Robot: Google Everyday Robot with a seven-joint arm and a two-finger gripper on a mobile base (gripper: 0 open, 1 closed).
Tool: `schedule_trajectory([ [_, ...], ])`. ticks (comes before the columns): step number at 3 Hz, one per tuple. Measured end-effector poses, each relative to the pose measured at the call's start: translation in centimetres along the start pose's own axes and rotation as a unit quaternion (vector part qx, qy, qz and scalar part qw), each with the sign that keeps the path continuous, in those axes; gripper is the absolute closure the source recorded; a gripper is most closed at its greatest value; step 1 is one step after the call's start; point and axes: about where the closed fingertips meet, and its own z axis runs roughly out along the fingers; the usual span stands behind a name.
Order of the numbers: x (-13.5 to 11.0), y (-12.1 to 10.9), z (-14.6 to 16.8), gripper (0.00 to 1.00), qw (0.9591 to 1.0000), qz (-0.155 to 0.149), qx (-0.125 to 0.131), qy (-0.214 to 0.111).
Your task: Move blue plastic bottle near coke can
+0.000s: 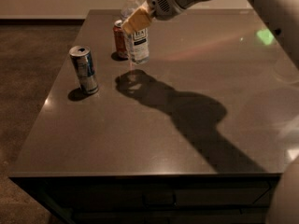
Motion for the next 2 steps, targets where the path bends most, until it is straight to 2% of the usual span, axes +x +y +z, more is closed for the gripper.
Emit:
schedule_trajectory([
  [1,0.6,-2.1,1.2,1.0,0.9998,0.018,0.004,0.004],
  [2,1.7,-3.5,2.3,1.0,0.9993,0.036,-0.003,0.005],
])
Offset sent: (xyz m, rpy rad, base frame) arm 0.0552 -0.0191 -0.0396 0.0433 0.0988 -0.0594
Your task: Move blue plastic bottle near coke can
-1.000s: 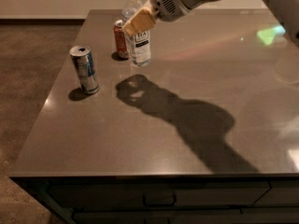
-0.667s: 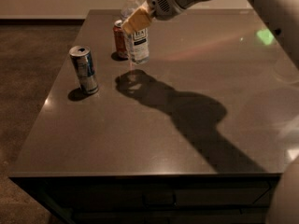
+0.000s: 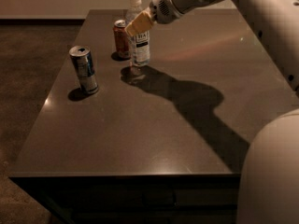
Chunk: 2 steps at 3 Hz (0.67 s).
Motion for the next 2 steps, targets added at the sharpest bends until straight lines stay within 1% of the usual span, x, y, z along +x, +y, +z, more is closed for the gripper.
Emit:
schedule_trajectory([
  [1,0.81,-0.71,1.15,0.84,0.9997,0.012,-0.02,-0.005],
  [2,1.08,-1.03,1.77,0.6,0.9989,0.018,-0.039,-0.017],
])
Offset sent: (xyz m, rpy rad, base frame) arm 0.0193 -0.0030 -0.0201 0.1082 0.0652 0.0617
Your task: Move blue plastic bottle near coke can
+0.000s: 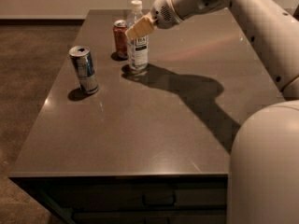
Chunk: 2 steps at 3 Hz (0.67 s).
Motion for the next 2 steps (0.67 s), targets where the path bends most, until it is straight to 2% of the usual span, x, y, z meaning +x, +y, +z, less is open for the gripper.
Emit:
schedule_trajectory([
  [2,0.43,0.15,0.44,0.13,0.9998,-0.009,-0.014,-0.006],
])
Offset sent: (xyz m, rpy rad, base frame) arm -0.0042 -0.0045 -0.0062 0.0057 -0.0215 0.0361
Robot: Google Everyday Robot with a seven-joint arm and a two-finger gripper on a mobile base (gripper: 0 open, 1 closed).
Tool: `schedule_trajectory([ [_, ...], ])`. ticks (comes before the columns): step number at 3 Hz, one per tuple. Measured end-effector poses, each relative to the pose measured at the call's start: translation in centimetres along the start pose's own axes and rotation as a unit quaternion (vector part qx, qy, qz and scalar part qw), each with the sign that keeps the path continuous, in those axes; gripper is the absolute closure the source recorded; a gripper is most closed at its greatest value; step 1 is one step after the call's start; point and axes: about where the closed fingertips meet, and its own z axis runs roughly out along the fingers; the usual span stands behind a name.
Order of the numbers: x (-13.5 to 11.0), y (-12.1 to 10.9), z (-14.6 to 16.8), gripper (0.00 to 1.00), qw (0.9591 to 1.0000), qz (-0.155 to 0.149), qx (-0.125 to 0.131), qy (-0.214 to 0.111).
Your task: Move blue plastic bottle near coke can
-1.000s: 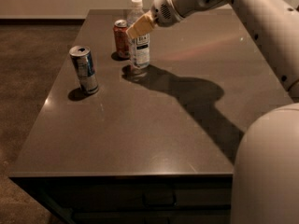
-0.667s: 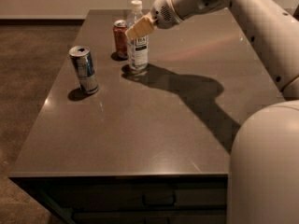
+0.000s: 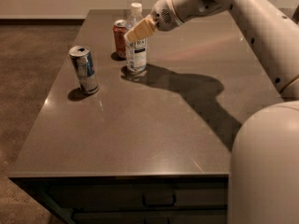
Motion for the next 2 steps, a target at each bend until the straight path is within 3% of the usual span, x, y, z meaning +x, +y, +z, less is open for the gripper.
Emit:
schedule_trajectory([
  [1,0.03,0.09,0.34,0.0,1.0,0.0,-0.003,0.001],
  [2,0.03,0.1,0.35,0.0,1.0,0.0,-0.003,0.001],
])
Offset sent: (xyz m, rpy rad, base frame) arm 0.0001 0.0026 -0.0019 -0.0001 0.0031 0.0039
